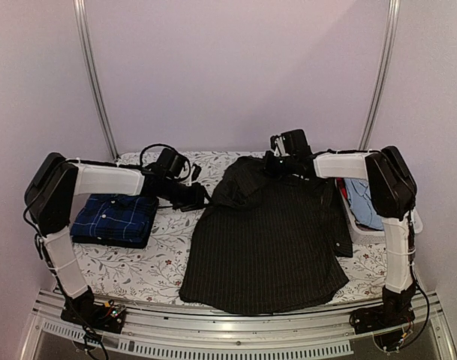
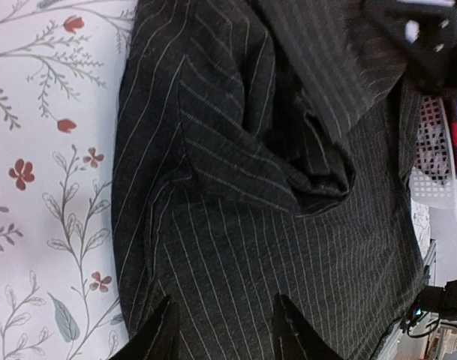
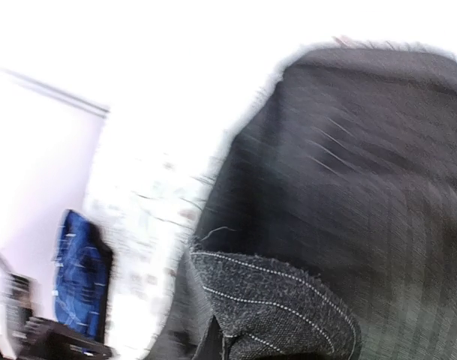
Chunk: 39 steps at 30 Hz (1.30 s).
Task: Fold and stack the long sleeve shirts
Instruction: Pick up the flattened shirt from the center of the board.
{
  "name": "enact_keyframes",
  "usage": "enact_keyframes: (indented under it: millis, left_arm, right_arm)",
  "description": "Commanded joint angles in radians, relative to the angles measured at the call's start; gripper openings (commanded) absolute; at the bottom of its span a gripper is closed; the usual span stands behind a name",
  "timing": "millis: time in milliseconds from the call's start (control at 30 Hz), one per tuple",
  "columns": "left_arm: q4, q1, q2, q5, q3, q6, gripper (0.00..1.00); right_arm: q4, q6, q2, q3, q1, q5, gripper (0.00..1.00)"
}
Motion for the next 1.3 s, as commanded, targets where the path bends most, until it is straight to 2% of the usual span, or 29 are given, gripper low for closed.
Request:
enact_keyframes:
  millis: [0,167,333,467,567,733,933,1100,1267]
  left_arm:
    - [0.099,-0.035,-0.063,-0.016,-0.065,-0.030,0.42]
    - [0.121,-0.045,-0.070,-0.055,-0.102,-0.056,0.41]
    - [0.067,-0.044,-0.114,-0.154,-0.136,-0.045,0.43]
    - [0.067,-0.042,-0.125,-0.134,-0.143,-0.022,0.47]
    - [0.068,-0.046,-0.115,-0.140,-0.124,-0.016,0.49]
    - [0.075,-0.040,-0.060,-0.191,-0.078,-0.009,0.53]
    - [0.073,-0.039,-0.010,-0.208,-0.034,-0.016,0.55]
    - [0.063,-0.019,-0.037,-0.266,-0.058,-0.026,0.54]
    - [0.109,0.032,-0.136,-0.289,-0.150,-0.076,0.50]
  right_arm:
    - [-0.093,-0.130,0.001,0.192,0.042,-0.057,0.00]
    - [-0.108,-0.206,-0.002,0.353,0.070,-0.094,0.00]
    - [-0.114,-0.297,0.008,0.493,0.073,-0.090,0.00]
    - [-0.088,-0.364,0.038,0.597,0.072,-0.109,0.00]
    - [-0.058,-0.350,0.079,0.665,0.073,-0.163,0.00]
    - [0.072,-0.261,0.106,0.669,0.090,-0.259,0.00]
    - [0.107,-0.237,0.144,0.696,0.132,-0.301,0.00]
    - [0.085,-0.255,0.148,0.697,0.128,-0.293,0.00]
    - [0.040,-0.281,0.139,0.683,0.127,-0.341,0.00]
